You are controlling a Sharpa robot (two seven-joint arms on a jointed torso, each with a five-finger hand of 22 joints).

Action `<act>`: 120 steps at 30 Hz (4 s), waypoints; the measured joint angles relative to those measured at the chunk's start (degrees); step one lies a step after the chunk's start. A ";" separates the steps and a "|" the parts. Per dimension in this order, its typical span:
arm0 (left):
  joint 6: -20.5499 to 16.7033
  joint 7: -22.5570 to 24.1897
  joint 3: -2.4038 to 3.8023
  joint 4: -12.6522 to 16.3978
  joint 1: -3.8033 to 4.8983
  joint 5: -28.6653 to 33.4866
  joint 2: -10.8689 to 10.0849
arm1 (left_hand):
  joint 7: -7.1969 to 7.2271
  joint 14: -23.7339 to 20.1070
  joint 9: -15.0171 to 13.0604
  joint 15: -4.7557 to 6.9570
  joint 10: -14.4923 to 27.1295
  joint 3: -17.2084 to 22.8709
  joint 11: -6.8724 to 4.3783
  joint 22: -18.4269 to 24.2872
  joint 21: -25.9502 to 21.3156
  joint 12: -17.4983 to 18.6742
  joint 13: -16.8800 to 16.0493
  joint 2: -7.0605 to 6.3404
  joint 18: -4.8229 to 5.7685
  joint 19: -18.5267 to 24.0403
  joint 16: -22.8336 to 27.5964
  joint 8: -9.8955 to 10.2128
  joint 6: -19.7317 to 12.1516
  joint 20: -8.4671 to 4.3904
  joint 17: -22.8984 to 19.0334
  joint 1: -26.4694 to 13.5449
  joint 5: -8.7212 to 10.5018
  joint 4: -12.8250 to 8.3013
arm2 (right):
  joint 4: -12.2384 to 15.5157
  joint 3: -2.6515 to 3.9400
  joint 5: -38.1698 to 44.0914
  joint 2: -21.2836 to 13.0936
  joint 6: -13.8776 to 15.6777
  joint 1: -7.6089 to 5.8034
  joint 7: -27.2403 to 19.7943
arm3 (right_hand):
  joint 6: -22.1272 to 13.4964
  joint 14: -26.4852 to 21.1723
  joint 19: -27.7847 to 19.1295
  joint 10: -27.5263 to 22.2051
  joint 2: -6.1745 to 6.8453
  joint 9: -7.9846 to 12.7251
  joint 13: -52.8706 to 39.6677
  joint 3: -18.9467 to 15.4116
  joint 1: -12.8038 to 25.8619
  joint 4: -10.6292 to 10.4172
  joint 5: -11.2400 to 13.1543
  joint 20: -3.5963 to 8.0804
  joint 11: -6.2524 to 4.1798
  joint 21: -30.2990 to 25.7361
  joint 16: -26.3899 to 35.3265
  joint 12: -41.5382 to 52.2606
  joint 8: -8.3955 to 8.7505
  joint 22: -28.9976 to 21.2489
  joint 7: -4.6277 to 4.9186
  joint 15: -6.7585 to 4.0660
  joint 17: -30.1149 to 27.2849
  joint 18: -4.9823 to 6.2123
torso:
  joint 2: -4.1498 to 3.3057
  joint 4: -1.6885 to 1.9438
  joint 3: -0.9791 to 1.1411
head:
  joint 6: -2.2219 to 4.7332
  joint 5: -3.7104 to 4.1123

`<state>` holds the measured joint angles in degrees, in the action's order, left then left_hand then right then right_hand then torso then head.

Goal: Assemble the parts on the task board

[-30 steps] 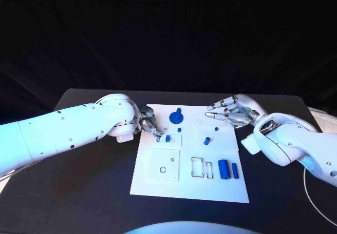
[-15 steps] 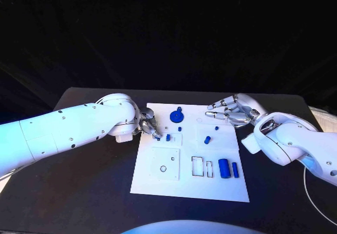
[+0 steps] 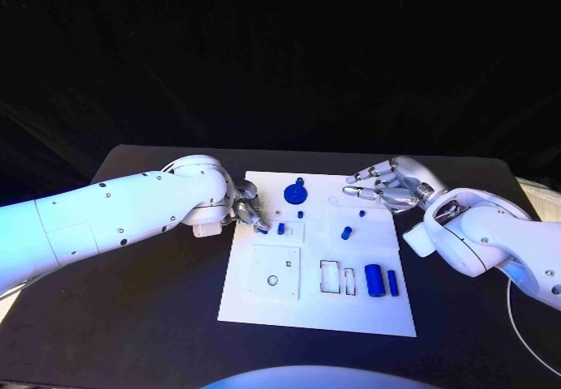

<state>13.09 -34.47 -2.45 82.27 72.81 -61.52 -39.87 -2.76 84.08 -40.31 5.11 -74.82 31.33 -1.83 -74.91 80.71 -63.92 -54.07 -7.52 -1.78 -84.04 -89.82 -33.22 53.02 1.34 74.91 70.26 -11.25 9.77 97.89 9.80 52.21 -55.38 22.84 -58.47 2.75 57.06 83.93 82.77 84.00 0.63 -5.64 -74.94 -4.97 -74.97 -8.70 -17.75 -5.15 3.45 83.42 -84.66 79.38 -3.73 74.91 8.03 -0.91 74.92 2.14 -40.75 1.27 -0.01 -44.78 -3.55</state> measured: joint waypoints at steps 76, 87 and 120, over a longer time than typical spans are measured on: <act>2.21 -2.43 0.17 -2.47 0.00 -0.37 2.06 | 2.17 0.00 2.15 0.41 -3.91 -14.96 -1.26 0.01 3.75 -3.97 -5.21 -0.01 0.01 0.21 0.00 0.45 6.05 -0.62 0.03 -17.23 4.15 3.35 | 0.18 0.00 1.30 -0.22 0.06 0.02 0.06 | 0.00 0.00 -0.21 0.00 0.15 -0.08 -0.03 -1.19 -0.59 0.39 -1.45 0.21 0.00 -0.21 0.00 0.00 0.00 0.01 0.00 0.00 0.01 0.00 | -0.02 -0.01 -0.03 | -0.57 0.20; -0.26 -2.55 0.35 -0.51 -0.15 0.28 -0.26 | 2.17 -0.14 2.57 0.54 -3.58 -22.65 -1.03 -0.04 2.12 -2.52 -3.58 0.84 0.01 0.00 0.00 1.01 6.04 -0.83 0.02 -16.64 8.32 6.79 | -0.17 0.00 1.07 -0.06 -0.02 0.02 -0.10 | 0.00 0.00 -0.21 0.00 0.15 -0.07 -0.04 -1.19 -0.59 0.39 -1.44 0.21 0.00 -0.21 0.00 0.00 0.00 0.00 0.00 0.00 0.01 -0.01 | -0.01 0.01 -0.06 | -0.40 0.49; -25.42 29.92 -0.39 -2.20 -1.54 -3.52 3.05 | -5.39 -11.40 21.39 -5.13 22.29 -18.96 7.01 30.08 -57.81 41.45 40.79 1.41 -7.57 11.40 41.51 17.71 -4.94 4.09 -27.34 18.62 4.47 -4.87 | -1.08 0.00 0.53 0.59 -0.05 1.28 -0.66 | 0.00 0.00 -0.21 0.00 -0.17 -0.05 -0.21 -1.19 -0.91 0.40 -1.46 0.21 0.00 -0.21 0.00 -0.07 0.00 0.04 0.00 0.00 -0.01 0.00 | -0.07 -0.07 -0.07 | 0.70 1.73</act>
<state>-12.33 -4.54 -2.84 80.08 71.27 -65.04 -36.82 -8.15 72.69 -18.92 -0.01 -52.53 12.37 5.19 -44.83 22.91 -22.48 -13.28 -6.12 -9.35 -72.64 -48.31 -15.51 48.08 5.43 47.56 88.87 -6.78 4.90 96.81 9.80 52.74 -54.79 22.79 -57.18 2.09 57.06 83.92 82.56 84.00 0.45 -5.69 -75.16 -6.16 -75.88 -8.30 -19.21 -4.94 3.45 83.22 -84.66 79.30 -3.73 74.95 8.03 -0.91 74.91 2.14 -40.82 1.20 -0.08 -44.08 -1.82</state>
